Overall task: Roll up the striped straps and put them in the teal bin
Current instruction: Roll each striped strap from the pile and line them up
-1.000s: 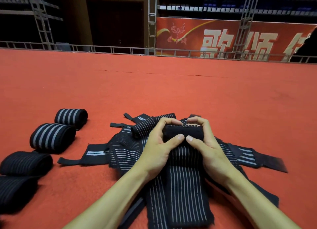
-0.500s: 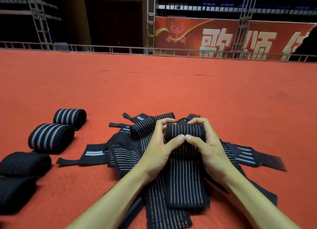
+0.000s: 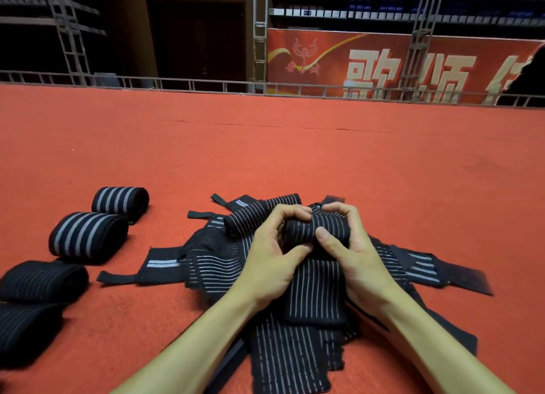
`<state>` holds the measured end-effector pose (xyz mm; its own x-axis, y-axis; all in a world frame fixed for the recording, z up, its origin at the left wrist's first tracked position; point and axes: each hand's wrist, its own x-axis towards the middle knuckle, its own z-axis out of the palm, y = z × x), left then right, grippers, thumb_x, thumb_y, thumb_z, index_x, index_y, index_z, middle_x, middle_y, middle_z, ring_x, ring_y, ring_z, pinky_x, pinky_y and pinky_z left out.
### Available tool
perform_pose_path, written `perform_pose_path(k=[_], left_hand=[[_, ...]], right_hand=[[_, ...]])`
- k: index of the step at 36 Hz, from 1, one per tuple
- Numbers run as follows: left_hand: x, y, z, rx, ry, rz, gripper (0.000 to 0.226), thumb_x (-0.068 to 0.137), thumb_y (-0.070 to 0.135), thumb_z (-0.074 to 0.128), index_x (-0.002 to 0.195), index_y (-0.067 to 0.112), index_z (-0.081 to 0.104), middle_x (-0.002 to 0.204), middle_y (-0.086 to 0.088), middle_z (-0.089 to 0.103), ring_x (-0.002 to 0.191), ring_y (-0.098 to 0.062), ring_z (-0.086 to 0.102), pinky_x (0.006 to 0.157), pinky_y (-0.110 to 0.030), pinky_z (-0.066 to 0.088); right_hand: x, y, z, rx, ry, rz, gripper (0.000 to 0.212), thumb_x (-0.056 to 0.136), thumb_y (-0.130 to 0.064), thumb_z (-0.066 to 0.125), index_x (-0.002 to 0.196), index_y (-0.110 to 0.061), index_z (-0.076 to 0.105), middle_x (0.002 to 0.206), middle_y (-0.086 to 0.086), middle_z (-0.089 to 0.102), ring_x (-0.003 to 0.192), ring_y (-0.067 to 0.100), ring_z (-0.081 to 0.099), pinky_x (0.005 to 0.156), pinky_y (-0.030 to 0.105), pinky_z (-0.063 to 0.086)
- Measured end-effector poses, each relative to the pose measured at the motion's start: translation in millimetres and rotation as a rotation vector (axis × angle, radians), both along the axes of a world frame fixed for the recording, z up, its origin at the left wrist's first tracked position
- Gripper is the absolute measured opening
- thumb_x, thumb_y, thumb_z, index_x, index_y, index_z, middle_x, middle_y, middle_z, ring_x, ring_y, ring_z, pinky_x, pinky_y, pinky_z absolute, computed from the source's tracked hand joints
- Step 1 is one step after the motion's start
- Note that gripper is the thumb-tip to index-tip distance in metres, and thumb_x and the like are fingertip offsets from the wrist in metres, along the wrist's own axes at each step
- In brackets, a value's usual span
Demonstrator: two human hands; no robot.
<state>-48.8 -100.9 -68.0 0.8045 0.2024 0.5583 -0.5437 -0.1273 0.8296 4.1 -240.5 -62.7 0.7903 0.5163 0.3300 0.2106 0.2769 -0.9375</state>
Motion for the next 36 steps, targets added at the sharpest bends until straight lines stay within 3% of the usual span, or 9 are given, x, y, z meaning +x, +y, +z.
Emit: perform_pose_path(k=[4,9,13,19,23,25,29,33,36], left_hand=[[-0.1,-0.8,-1.7,0.018,0.014,-0.009,0.042,0.074,-0.007,0.062,0.104,0.023,0.055,0.12,0.007,0.063,0.12,-0.012,0.058,0.106,-0.034,0.044],[-1.3,-1.9,-0.3,-0.163,0.195,-0.177,0.052,0.078,0.014,0.068,0.124,0.028,0.048,0.118,-0.005,0.057,0.099,-0.008,0.063,0.086,-0.028,0.052],[0.2,-3.0,0.2,-0.241,0.292,-0.245,0.028,0.084,0.027,0.06,0.111,0.035,0.058,0.095,-0.002,0.065,0.091,-0.018,0.063,0.084,-0.038,0.051],[0.2,-1.5,1.4,-0.231,0.138,-0.141,0.03,0.082,0.009,0.063,0.106,0.027,0.065,0.098,0.001,0.066,0.095,-0.019,0.062,0.091,-0.044,0.052],[-1.4,2.1,4.0,-0.129,0.032,-0.034,0.039,0.076,-0.013,0.06,0.102,0.016,0.062,0.103,0.009,0.07,0.098,-0.008,0.066,0.087,-0.024,0.053],[-1.9,2.5,3.9,-0.103,-0.003,0.0,0.044,0.07,-0.014,0.055,0.096,0.02,0.063,0.111,0.01,0.07,0.107,-0.005,0.065,0.09,-0.02,0.049],[-1.5,1.9,1.1,-0.072,0.011,-0.02,0.054,0.064,-0.012,0.052,0.092,0.032,0.066,0.119,0.009,0.067,0.118,-0.009,0.06,0.095,-0.027,0.049],[1.0,2.3,-1.1,-0.127,0.101,-0.144,0.046,0.073,0.014,0.071,0.115,0.031,0.063,0.126,0.005,0.062,0.118,-0.016,0.058,0.103,-0.045,0.049],[1.7,-0.8,1.4,-0.243,0.216,-0.175,0.046,0.073,0.042,0.072,0.118,0.037,0.063,0.128,-0.008,0.057,0.121,-0.023,0.056,0.105,-0.051,0.047]], right_hand=[[1.0,-1.4,0.6,-0.036,-0.06,-0.068,0.034,0.081,-0.03,0.074,0.11,-0.028,0.058,0.12,0.01,0.066,0.106,0.029,0.068,0.091,0.05,0.055],[3.1,-4.5,2.9,-0.027,-0.087,-0.081,0.036,0.073,-0.032,0.075,0.105,-0.029,0.059,0.108,0.007,0.065,0.092,0.022,0.064,0.08,0.044,0.054],[1.9,-4.5,1.9,-0.028,-0.101,-0.067,0.036,0.073,-0.029,0.075,0.105,-0.031,0.059,0.109,0.015,0.065,0.091,0.025,0.065,0.081,0.047,0.056],[0.5,-3.5,2.5,-0.017,-0.129,-0.084,0.038,0.078,-0.018,0.073,0.111,-0.031,0.057,0.104,0.009,0.065,0.092,0.021,0.064,0.084,0.042,0.056],[1.1,-3.1,3.1,0.041,-0.036,-0.011,0.041,0.078,-0.016,0.071,0.113,-0.033,0.057,0.103,0.01,0.065,0.09,0.021,0.066,0.077,0.037,0.057],[0.4,-2.7,3.2,0.029,-0.032,0.007,0.039,0.079,-0.019,0.072,0.112,-0.033,0.057,0.103,0.012,0.065,0.09,0.022,0.066,0.075,0.038,0.057],[0.6,-3.0,2.3,-0.008,-0.059,-0.07,0.037,0.076,-0.033,0.076,0.108,-0.029,0.056,0.113,0.02,0.066,0.097,0.034,0.068,0.083,0.052,0.057],[5.0,-5.1,0.6,-0.027,-0.086,-0.117,0.039,0.072,-0.037,0.075,0.105,-0.029,0.057,0.111,0.02,0.065,0.097,0.039,0.065,0.086,0.059,0.053],[5.8,-5.3,1.1,0.016,-0.061,-0.079,0.038,0.069,-0.032,0.075,0.102,-0.028,0.057,0.093,0.012,0.069,0.082,0.028,0.063,0.074,0.045,0.055]])
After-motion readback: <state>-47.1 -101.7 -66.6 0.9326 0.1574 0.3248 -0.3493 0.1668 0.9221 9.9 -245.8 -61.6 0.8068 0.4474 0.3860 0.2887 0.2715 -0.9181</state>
